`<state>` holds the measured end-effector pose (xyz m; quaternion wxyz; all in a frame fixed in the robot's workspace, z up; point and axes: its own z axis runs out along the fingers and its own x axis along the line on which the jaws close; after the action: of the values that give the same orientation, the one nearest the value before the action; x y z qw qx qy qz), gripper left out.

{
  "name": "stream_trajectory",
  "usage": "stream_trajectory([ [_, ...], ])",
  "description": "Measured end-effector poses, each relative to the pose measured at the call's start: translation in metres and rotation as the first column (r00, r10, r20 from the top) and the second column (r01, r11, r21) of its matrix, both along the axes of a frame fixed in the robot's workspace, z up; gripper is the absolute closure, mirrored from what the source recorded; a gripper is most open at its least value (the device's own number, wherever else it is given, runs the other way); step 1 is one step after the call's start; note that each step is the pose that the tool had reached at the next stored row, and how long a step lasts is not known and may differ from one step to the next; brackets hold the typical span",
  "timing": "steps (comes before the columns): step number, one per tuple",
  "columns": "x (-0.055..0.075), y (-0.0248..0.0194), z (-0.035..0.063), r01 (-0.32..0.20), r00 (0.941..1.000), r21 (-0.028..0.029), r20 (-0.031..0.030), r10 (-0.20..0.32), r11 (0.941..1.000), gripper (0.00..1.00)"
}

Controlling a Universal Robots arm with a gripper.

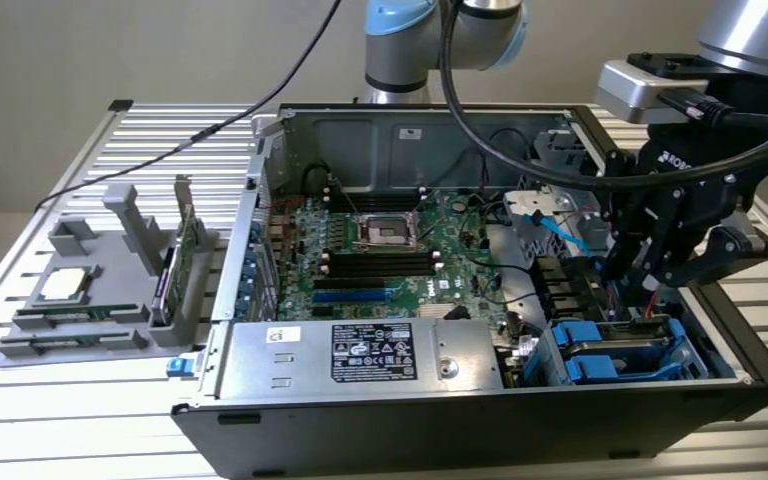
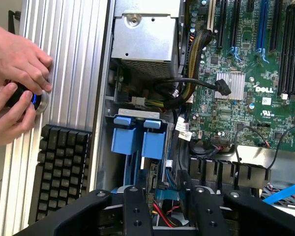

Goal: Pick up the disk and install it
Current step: 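Insert the first disk wire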

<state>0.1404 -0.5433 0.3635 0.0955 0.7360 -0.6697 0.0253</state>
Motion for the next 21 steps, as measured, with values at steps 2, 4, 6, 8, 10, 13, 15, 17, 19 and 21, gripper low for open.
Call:
stream_trajectory([
  [2, 0.0000, -0.0001, 0.0000, 0.000, 1.0000, 0.0000, 0.0000, 0.000, 1.0000, 0.71],
  [4, 0.0000, -0.0002, 0.0000, 0.000, 1.0000, 0.0000, 0.0000, 0.000, 1.0000, 0.82],
  [6, 0.0000, -0.0003, 0.0000, 0.000, 1.0000, 0.0000, 0.0000, 0.000, 1.0000, 0.84],
  [8, 0.0000, -0.0004, 0.0000, 0.000, 1.0000, 0.0000, 0.0000, 0.000, 1.0000, 0.84],
  [10, 0.0000, -0.0004, 0.0000, 0.000, 1.0000, 0.0000, 0.0000, 0.000, 1.0000, 0.84],
  [13, 0.0000, -0.0004, 0.0000, 0.000, 1.0000, 0.0000, 0.0000, 0.000, 1.0000, 0.84],
  [15, 0.0000, 0.0004, 0.0000, 0.001, 1.0000, 0.0001, 0.0000, -0.001, 1.0000, 0.84],
  [17, 0.0000, 0.0005, -0.0001, 0.002, 1.0000, 0.0000, 0.0000, -0.002, 1.0000, 0.84],
  [19, -0.0001, 0.0004, -0.0004, 0.003, 1.0000, -0.0001, 0.0000, -0.003, 1.0000, 0.84],
  [21, -0.0001, -0.0002, -0.0011, 0.006, 1.0000, 0.0008, 0.0000, -0.006, 1.0000, 0.84],
])
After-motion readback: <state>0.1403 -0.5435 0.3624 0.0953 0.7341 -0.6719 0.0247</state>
